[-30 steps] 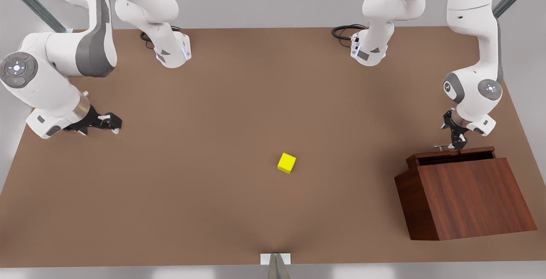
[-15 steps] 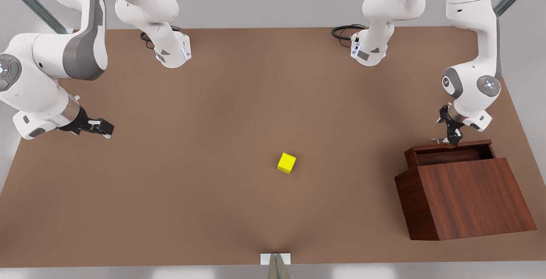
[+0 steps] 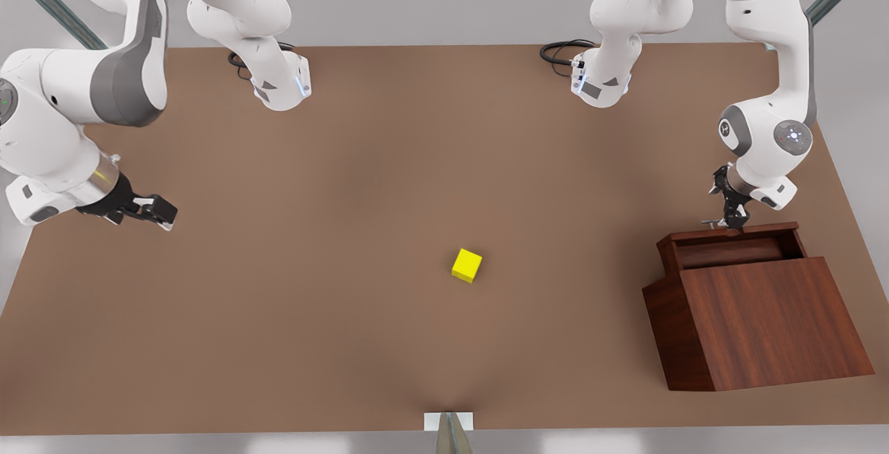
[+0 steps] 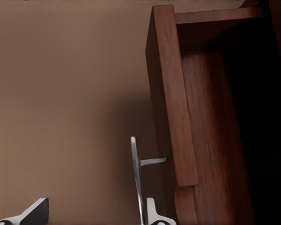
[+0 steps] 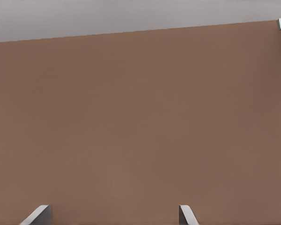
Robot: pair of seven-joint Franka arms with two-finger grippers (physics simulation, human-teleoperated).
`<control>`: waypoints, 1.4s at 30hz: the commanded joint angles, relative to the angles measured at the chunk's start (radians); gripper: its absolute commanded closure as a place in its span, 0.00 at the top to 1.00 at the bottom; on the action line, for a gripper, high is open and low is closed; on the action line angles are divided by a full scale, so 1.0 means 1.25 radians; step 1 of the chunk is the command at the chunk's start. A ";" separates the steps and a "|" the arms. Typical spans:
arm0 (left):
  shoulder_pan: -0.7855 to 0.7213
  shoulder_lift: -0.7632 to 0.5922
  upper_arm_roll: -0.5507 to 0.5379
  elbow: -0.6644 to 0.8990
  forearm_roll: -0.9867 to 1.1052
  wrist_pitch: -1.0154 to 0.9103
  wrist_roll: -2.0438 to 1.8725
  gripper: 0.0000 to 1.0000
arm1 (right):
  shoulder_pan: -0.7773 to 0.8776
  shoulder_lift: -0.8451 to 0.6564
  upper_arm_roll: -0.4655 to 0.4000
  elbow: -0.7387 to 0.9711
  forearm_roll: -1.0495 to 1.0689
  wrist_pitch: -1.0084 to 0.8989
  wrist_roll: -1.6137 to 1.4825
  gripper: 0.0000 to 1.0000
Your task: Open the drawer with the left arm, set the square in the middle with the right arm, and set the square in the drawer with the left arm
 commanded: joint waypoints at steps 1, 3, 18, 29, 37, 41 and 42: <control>0.005 0.000 0.000 0.000 0.011 -0.001 0.000 1.00 | -0.001 0.000 -0.001 0.000 0.000 0.001 0.000 1.00; 0.005 -0.011 0.000 -0.001 0.013 -0.013 0.000 1.00 | -0.001 0.000 -0.001 0.000 0.000 -0.001 0.000 1.00; 0.005 -0.053 0.008 -0.034 0.013 -0.058 0.000 1.00 | -0.001 0.000 -0.001 0.000 0.000 0.007 0.000 1.00; -0.245 -0.254 -0.012 0.042 0.021 -0.303 0.400 1.00 | -0.001 0.000 -0.001 0.000 -0.001 0.007 0.001 1.00; -0.374 0.096 -0.216 0.458 -0.066 -0.441 0.558 1.00 | -0.001 0.000 -0.001 0.001 -0.001 0.012 0.001 1.00; -0.377 0.292 -0.282 0.692 -0.120 -0.479 0.561 1.00 | -0.001 0.000 -0.001 0.000 -0.001 0.012 0.001 1.00; -0.377 0.375 -0.303 0.794 -0.117 -0.521 0.572 1.00 | -0.001 0.000 -0.001 0.001 -0.001 0.013 0.001 1.00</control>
